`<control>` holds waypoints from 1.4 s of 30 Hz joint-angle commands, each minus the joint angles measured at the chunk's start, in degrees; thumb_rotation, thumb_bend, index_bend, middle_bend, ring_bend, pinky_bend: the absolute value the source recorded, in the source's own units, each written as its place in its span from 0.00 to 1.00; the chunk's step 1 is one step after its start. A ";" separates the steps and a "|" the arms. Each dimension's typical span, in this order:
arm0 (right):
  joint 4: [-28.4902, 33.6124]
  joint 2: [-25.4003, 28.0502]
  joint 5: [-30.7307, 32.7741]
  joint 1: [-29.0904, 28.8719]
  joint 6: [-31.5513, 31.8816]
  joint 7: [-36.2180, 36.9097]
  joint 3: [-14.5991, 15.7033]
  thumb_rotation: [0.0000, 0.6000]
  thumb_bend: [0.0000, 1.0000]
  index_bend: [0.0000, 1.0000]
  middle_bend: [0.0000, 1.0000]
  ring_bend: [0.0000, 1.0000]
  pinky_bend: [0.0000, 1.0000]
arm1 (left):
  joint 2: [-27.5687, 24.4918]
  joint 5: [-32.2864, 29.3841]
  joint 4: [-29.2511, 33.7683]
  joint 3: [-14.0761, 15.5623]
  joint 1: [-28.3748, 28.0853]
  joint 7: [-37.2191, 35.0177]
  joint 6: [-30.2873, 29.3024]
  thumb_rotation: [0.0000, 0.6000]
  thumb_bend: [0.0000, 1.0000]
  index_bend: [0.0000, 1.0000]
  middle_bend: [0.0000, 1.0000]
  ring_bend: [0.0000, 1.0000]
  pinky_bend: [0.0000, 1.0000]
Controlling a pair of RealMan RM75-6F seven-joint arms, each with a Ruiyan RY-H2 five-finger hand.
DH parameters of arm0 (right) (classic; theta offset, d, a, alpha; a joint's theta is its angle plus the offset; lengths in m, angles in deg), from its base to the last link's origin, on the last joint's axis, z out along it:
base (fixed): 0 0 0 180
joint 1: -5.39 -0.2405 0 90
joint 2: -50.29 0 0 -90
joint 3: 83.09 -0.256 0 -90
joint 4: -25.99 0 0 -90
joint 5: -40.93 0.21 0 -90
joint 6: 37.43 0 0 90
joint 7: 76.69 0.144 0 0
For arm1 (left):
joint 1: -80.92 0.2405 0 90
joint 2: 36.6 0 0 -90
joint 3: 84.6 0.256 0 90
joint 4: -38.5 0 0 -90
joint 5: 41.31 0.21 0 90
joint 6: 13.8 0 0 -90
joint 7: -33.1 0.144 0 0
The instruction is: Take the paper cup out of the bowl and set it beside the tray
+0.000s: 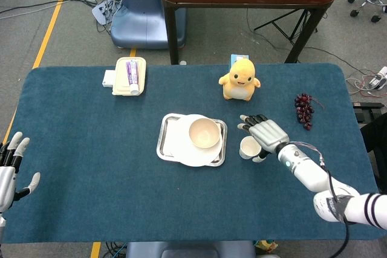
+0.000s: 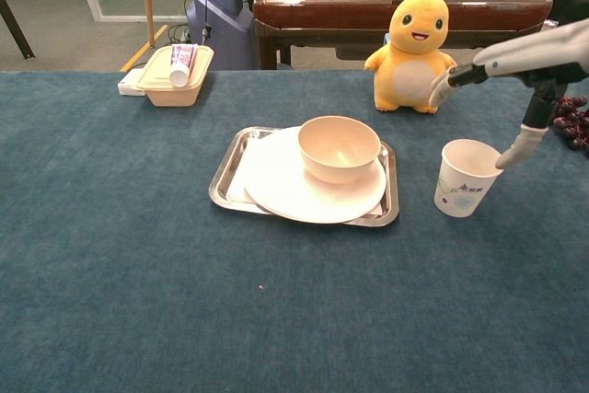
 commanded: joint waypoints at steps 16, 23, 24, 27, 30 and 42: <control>4.74 4.52 -28.14 34.53 46.06 3.87 5.09 1.00 0.09 0.01 0.00 0.00 0.00 | 0.60 -0.38 0.43 0.40 -1.27 1.42 2.67 1.00 0.32 0.00 0.00 0.00 0.00; -5.80 -1.97 -29.59 41.30 50.85 9.88 3.35 1.00 0.09 0.01 0.00 0.00 0.00 | 1.09 -0.38 0.60 0.54 -2.00 2.57 3.72 1.00 0.32 0.00 0.00 0.00 0.00; -6.42 -2.34 -29.87 41.74 51.42 10.15 3.11 1.00 0.09 0.01 0.00 0.00 0.00 | 1.14 -0.43 0.63 0.53 -2.05 2.68 3.79 1.00 0.32 0.00 0.00 0.00 0.00; -9.03 -4.07 -31.37 43.86 54.31 11.78 1.72 1.00 0.09 0.01 0.00 0.00 0.00 | 1.43 -0.74 0.50 0.48 -2.33 3.39 4.18 1.00 0.32 0.00 0.00 0.00 0.00; -11.16 -5.34 -32.18 45.38 56.06 13.42 0.48 1.00 0.09 0.01 0.00 0.00 0.00 | 1.69 -0.86 0.35 0.47 -2.54 3.94 4.42 1.00 0.32 0.00 0.00 0.00 0.00; -14.12 -6.06 -34.70 49.34 58.44 17.87 -2.40 1.00 0.09 0.02 0.00 0.00 0.00 | 2.54 -0.73 -0.35 0.81 -2.97 5.32 4.79 1.00 0.32 0.00 0.00 0.00 0.00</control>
